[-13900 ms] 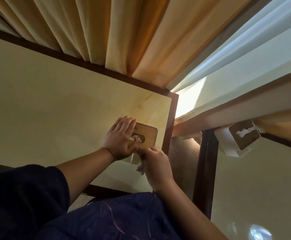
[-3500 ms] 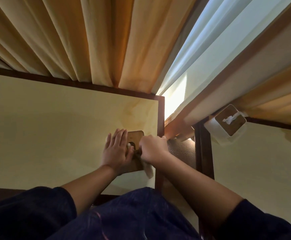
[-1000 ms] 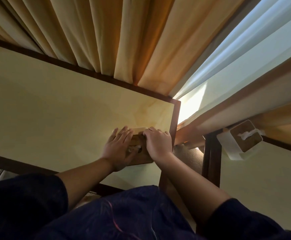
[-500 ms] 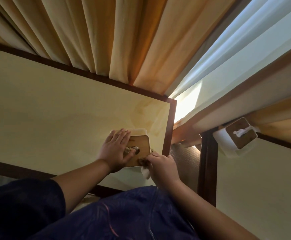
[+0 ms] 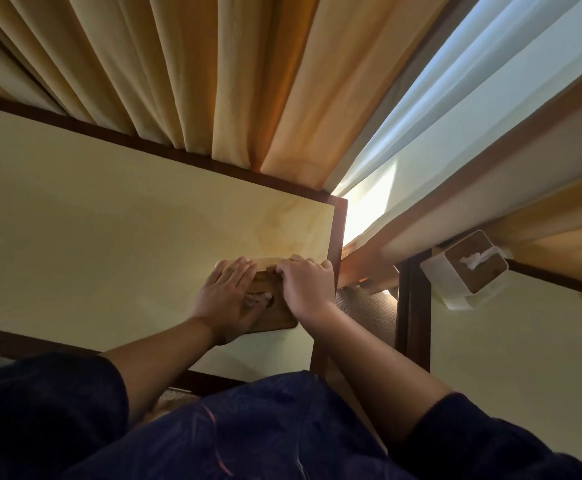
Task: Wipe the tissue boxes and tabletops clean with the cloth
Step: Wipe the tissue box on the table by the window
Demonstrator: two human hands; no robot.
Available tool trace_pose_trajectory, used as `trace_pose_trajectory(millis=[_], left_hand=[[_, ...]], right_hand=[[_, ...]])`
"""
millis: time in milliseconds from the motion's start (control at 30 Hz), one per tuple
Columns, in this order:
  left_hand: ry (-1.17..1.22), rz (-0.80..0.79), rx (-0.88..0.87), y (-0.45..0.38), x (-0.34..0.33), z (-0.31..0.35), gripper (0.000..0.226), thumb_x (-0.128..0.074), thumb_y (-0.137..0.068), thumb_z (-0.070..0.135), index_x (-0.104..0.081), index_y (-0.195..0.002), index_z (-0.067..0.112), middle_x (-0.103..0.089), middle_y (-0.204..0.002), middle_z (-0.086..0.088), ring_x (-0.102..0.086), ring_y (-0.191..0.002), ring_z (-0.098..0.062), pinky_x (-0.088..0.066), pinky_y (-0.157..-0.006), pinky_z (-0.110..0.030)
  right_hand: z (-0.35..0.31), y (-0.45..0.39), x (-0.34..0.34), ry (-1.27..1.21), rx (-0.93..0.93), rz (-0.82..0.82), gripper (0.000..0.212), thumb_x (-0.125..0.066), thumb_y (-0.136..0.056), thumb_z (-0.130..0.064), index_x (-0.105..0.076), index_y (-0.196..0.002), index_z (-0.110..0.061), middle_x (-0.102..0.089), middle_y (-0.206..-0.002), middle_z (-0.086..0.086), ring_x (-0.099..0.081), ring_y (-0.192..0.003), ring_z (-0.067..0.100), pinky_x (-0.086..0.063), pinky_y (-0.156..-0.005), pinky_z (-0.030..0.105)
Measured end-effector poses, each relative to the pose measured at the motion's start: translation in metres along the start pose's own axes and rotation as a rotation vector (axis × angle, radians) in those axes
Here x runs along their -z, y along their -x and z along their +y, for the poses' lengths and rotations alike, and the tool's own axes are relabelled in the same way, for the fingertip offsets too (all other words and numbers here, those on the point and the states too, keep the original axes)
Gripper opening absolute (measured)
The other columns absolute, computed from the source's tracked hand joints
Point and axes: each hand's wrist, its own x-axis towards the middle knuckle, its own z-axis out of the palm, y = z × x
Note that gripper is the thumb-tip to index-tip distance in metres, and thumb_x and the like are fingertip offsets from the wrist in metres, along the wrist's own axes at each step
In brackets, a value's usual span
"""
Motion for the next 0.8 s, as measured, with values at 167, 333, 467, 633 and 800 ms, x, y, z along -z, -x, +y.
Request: trace_pose_trajectory(millis=[167,333,467,633,800], left_hand=[[-0.001,0.015,-0.003,0.000,-0.003,-0.002,0.086,-0.013,-0.102,0.070,-0.024,-0.163,0.012,-0.030,-0.168,-0.007,-0.015,-0.159,-0.020,-0.005,-0.131,-0.044],[-0.005,0.038,-0.003,0.001,-0.001,0.000,0.086,-0.018,-0.100,0.069,-0.027,-0.162,0.010,-0.032,-0.167,-0.009,-0.019,-0.158,-0.023,-0.007,-0.131,-0.044],[-0.007,0.029,0.002,0.000,-0.002,0.000,0.086,-0.017,-0.100,0.069,-0.025,-0.163,0.011,-0.030,-0.168,-0.008,-0.016,-0.159,-0.021,-0.003,-0.131,-0.043],[-0.023,0.013,-0.011,0.000,-0.002,-0.002,0.086,-0.017,-0.100,0.070,-0.021,-0.164,0.012,-0.026,-0.169,-0.007,-0.013,-0.159,-0.020,-0.003,-0.131,-0.043],[-0.024,0.012,-0.025,0.000,-0.002,-0.003,0.087,-0.015,-0.100,0.070,-0.023,-0.163,0.011,-0.029,-0.168,-0.009,-0.016,-0.159,-0.022,-0.006,-0.131,-0.045]], right_hand=[[0.015,0.033,-0.019,-0.051,0.072,0.021,0.031,-0.047,-0.109,-0.035,-0.068,-0.129,-0.027,-0.068,-0.131,-0.002,-0.065,-0.110,0.029,-0.042,-0.094,0.047],[0.020,0.079,-0.024,-0.004,0.171,0.047,0.013,-0.071,-0.093,-0.034,-0.073,-0.104,-0.028,-0.075,-0.110,-0.007,-0.071,-0.088,0.022,-0.049,-0.077,0.041],[0.024,0.093,-0.028,0.003,0.134,0.020,0.023,-0.090,-0.076,-0.032,-0.076,-0.095,-0.035,-0.074,-0.097,-0.015,-0.069,-0.075,0.014,-0.049,-0.068,0.036],[0.023,0.080,-0.016,-0.052,0.115,-0.101,0.013,-0.063,-0.102,-0.038,-0.071,-0.111,-0.031,-0.071,-0.111,-0.012,-0.066,-0.101,0.019,-0.041,-0.092,0.044],[0.014,0.044,-0.005,-0.041,0.073,-0.098,0.027,-0.046,-0.108,-0.037,-0.070,-0.111,-0.025,-0.070,-0.109,-0.004,-0.062,-0.106,0.025,-0.039,-0.094,0.047]])
